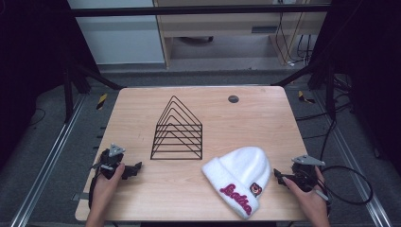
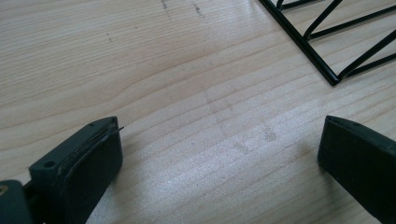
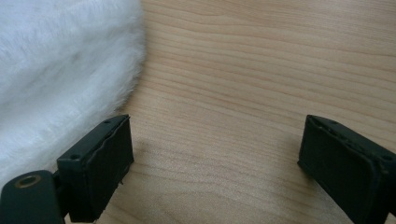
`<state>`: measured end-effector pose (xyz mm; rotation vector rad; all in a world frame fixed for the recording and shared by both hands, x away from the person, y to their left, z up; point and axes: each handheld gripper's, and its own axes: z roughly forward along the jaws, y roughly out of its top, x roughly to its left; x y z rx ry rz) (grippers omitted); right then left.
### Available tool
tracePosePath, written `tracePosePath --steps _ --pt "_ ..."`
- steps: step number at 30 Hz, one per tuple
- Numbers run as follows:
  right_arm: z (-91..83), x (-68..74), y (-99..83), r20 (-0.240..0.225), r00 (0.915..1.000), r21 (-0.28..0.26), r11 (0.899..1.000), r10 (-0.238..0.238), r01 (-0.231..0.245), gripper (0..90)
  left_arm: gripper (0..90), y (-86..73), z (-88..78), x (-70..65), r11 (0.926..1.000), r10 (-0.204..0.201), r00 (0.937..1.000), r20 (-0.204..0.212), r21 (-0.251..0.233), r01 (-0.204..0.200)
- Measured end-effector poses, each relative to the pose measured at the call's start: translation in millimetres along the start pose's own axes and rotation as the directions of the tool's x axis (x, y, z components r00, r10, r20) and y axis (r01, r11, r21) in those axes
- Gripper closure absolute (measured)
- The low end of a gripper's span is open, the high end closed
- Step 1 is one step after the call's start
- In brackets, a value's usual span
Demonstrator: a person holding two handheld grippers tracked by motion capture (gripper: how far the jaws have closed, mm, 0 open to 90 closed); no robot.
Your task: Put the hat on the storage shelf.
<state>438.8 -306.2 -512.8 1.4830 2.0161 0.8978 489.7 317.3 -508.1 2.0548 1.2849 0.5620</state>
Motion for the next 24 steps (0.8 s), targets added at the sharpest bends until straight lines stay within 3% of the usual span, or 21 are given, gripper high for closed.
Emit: tracePosePath --steps 6,11,18,24 --pt "-0.1 -0.3 0.2 -0.004 1.0 0.002 1.0 -0.001 0.001 9.7 0.0 0.0 0.0 0.0 1.0 0.0 1.0 0.0 0.0 0.0" --pt "-3.3 -3.5 3.5 -0.046 0.9989 0.018 1.0 0.009 -0.009 15.2 0.0 0.1 0.0 0.1 1.0 0.0 1.0 0.0 0.0 0.0" --pt "-16.4 -2.9 27.4 -0.034 0.9978 0.065 0.996 -0.057 0.059 20.3 0.0 0.0 0.1 0.0 1.0 -0.001 1.0 0.0 0.0 0.001" --pt "-19.8 3.9 56.3 -0.057 0.9922 0.082 0.99 -0.111 0.116 23.0 0.0 0.0 0.0 0.1 1.0 0.0 1.0 0.001 0.0 0.0"
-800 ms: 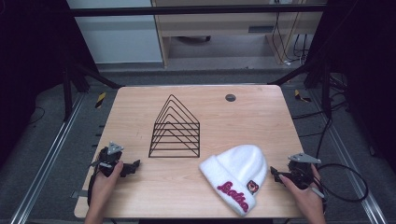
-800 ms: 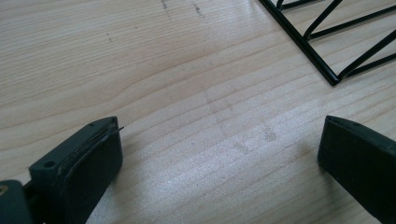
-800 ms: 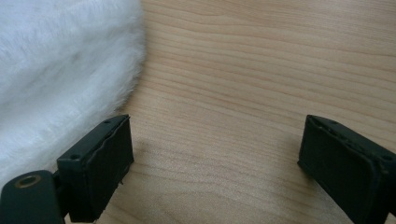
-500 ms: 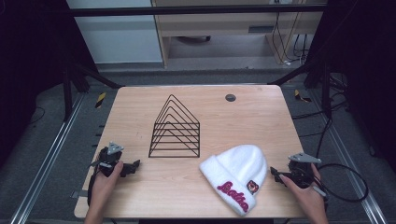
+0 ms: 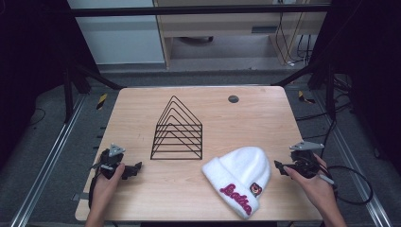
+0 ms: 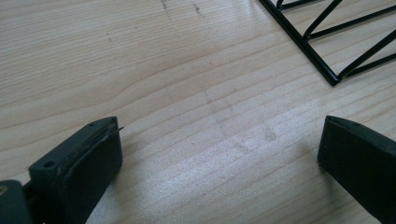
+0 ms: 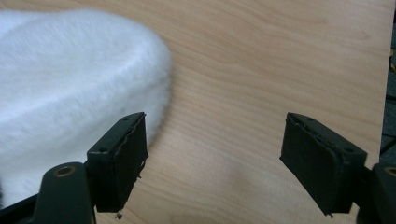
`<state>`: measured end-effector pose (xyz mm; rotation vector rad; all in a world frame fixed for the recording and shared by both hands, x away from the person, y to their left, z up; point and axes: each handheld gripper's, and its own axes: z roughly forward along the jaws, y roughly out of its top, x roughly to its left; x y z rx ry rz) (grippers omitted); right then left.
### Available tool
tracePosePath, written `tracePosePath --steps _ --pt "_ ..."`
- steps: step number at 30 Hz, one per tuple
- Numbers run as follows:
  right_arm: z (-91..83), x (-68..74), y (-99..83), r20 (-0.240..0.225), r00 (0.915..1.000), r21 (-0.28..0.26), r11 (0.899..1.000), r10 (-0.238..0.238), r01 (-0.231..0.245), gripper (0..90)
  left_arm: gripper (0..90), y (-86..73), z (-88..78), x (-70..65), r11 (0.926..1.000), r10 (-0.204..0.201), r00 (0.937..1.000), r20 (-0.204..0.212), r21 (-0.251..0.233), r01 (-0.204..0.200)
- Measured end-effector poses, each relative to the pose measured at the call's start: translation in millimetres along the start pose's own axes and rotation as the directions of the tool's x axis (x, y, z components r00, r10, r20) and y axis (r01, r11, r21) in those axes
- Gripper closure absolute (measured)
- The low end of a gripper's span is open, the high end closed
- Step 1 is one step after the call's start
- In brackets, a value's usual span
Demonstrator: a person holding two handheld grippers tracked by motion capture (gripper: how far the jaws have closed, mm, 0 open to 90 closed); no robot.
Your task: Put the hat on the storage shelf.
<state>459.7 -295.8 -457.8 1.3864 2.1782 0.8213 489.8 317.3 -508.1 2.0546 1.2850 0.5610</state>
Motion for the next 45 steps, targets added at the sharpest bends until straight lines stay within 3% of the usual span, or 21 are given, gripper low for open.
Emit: tracePosePath --steps 1,7,14,21,34,36,37,45 --pt "1.3 3.4 9.7 -0.008 0.9997 0.014 1.0 -0.024 0.024 21.6 0.0 0.0 0.0 0.0 1.0 0.0 1.0 0.0 0.0 0.0" --pt "7.1 10.8 30.9 -0.054 0.9968 0.044 0.997 -0.058 0.06 17.9 0.0 0.0 0.0 0.0 1.0 0.0 1.0 0.0 0.0 0.0" --pt "20.0 23.5 55.4 -0.09 0.9929 0.104 0.991 -0.079 0.088 32.7 0.0 0.0 0.0 0.0 1.0 0.0 1.0 0.0 0.0 0.0" --pt "29.3 29.3 68.1 -0.116 0.9896 0.151 0.983 -0.086 0.103 39.7 0.0 0.0 0.0 0.0 1.0 0.0 1.0 0.0 0.0 0.0" --pt "53.4 35.7 73.7 -0.162 0.9843 0.234 0.966 -0.071 0.109 46.1 0.0 0.0 0.0 0.1 1.0 0.0 1.0 0.001 0.0 0.0" --pt "55.8 36.4 73.2 -0.157 0.9852 0.243 0.964 -0.069 0.107 46.4 0.0 0.0 0.0 0.1 1.0 0.0 1.0 0.001 0.0 0.0" --pt "59.0 36.3 72.3 -0.152 0.9856 0.263 0.958 -0.074 0.113 46.8 0.0 0.0 0.0 0.1 1.0 0.0 1.0 0.001 0.0 0.0" --pt "61.2 37.1 66.2 -0.156 0.9861 0.287 0.953 -0.057 0.101 48.3 0.0 0.0 0.0 0.1 1.0 0.0 1.0 0.001 0.0 0.0"
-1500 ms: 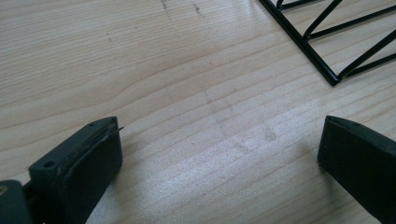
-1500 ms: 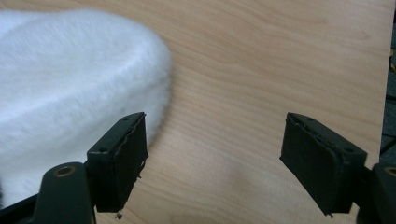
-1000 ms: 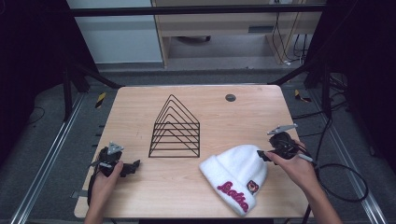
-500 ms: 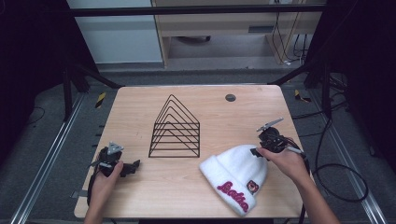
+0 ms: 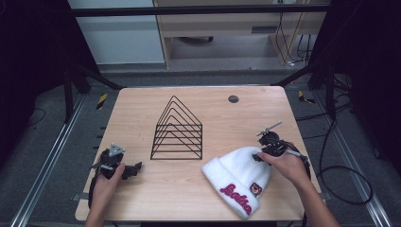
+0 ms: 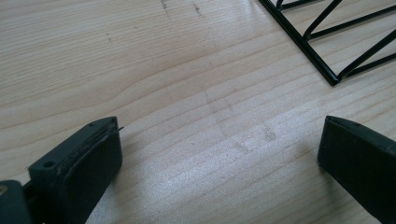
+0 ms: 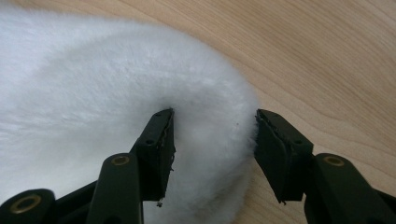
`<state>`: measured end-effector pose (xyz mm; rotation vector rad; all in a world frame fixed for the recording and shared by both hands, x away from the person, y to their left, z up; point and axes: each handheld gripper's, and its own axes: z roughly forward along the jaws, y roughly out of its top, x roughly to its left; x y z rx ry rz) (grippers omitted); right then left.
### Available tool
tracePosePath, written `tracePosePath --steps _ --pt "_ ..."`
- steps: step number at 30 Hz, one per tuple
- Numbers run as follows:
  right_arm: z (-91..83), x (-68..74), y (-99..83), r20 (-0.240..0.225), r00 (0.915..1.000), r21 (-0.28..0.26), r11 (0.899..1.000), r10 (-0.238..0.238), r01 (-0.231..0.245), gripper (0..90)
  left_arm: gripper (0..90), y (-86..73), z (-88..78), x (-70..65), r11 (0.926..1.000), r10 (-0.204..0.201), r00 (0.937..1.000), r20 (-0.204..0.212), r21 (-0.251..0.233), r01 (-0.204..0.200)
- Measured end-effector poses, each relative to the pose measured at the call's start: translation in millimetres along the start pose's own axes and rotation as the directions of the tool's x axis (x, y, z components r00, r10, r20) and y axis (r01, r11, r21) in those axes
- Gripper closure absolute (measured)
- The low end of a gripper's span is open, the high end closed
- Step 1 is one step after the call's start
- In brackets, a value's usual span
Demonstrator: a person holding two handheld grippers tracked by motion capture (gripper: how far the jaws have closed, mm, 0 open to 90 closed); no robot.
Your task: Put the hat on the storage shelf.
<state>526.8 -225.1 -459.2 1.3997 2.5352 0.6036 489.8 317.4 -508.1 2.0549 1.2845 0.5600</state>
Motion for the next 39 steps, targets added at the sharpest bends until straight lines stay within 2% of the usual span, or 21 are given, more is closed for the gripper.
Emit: tracePosePath --steps 7,19,22,26,30,34,36,39 --pt "6.0 -1.2 -4.5 -0.01 0.9997 0.012 1.0 0.024 -0.024 48.4 0.0 0.0 0.0 0.0 1.0 0.0 1.0 0.0 0.0 0.0" --pt "7.8 -0.1 -8.9 -0.028 0.9996 0.005 1.0 0.006 -0.006 66.7 0.0 0.0 0.0 0.0 1.0 0.0 1.0 0.0 0.0 0.0" --pt "8.1 0.2 -9.2 -0.028 0.9996 0.003 1.0 0.002 -0.002 69.0 0.0 0.0 0.0 0.0 1.0 0.0 1.0 0.0 0.0 0.0" --pt "8.0 1.3 -10.1 -0.035 0.9993 -0.002 1.0 -0.008 0.008 76.9 0.0 0.0 0.0 0.0 1.0 0.0 1.0 0.0 0.0 0.0" --pt "6.5 2.5 -10.9 -0.034 0.9993 -0.008 1.0 -0.018 0.018 79.9 0.0 0.0 0.0 0.0 1.0 0.0 1.0 0.0 0.0 0.0" --pt "1.4 5.0 -11.6 -0.023 0.9991 -0.04 0.999 -0.035 0.034 81.6 0.0 0.0 0.0 0.0 1.0 0.0 1.0 0.0 0.0 0.0" --pt "-7.9 8.9 -12.2 -0.016 0.9987 -0.08 0.996 -0.047 0.046 82.4 0.0 0.0 0.0 0.0 1.0 0.0 1.0 0.0 0.0 0.0" --pt "-15.6 10.8 -12.2 -0.015 0.9983 -0.104 0.993 -0.057 0.055 83.0 0.0 0.0 0.0 0.0 1.0 0.0 1.0 0.0 0.0 0.0"
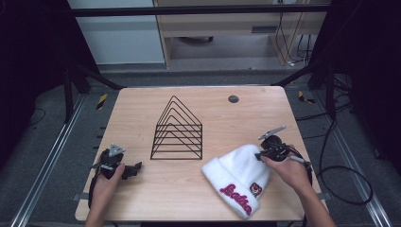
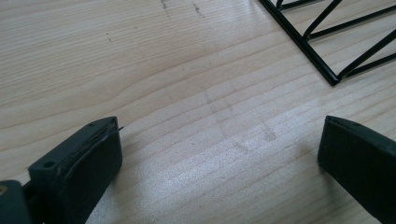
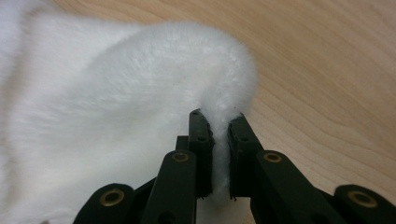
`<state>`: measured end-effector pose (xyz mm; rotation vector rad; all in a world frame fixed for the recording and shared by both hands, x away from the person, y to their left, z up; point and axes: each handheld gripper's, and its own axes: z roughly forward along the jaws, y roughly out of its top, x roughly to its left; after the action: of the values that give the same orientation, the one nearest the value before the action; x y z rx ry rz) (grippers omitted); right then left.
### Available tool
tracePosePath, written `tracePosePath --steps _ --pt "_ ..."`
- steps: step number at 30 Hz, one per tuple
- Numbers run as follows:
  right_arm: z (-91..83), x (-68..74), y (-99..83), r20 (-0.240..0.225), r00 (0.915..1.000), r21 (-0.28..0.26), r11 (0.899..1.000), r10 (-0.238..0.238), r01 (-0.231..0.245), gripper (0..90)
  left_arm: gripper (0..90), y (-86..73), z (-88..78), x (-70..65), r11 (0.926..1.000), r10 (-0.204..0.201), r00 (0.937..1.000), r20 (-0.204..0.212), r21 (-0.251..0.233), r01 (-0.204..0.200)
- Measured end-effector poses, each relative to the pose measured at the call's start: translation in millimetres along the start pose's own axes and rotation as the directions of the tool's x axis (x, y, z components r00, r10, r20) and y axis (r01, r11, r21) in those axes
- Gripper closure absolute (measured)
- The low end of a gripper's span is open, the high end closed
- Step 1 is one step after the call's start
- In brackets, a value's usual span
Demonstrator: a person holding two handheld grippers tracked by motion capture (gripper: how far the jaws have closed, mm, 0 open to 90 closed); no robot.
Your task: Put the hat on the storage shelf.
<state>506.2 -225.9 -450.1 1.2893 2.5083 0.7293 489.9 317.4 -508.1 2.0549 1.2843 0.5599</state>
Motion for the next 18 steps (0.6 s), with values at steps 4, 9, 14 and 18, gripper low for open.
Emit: tracePosePath --steps 4,9,14,18 --pt "-18.7 8.2 5.4 0.001 0.9995 -0.057 0.998 -0.03 0.03 83.6 0.0 0.0 0.0 0.0 1.0 0.0 1.0 0.0 0.0 0.0" --pt "-41.6 22.2 15.3 0.004 0.9961 -0.118 0.989 -0.088 0.088 83.8 0.0 0.0 0.0 0.0 1.0 -0.001 1.0 0.0 0.0 0.001" --pt "-62.1 38.4 24.3 0.004 0.9901 -0.169 0.976 -0.14 0.139 83.9 0.0 0.0 0.0 0.0 1.0 0.0 1.0 0.0 0.0 0.0" --pt "-75.3 51.8 31.5 0.009 0.9823 -0.2 0.962 -0.187 0.185 84.0 0.0 0.0 0.0 0.0 1.0 0.0 1.0 0.0 0.0 0.0"
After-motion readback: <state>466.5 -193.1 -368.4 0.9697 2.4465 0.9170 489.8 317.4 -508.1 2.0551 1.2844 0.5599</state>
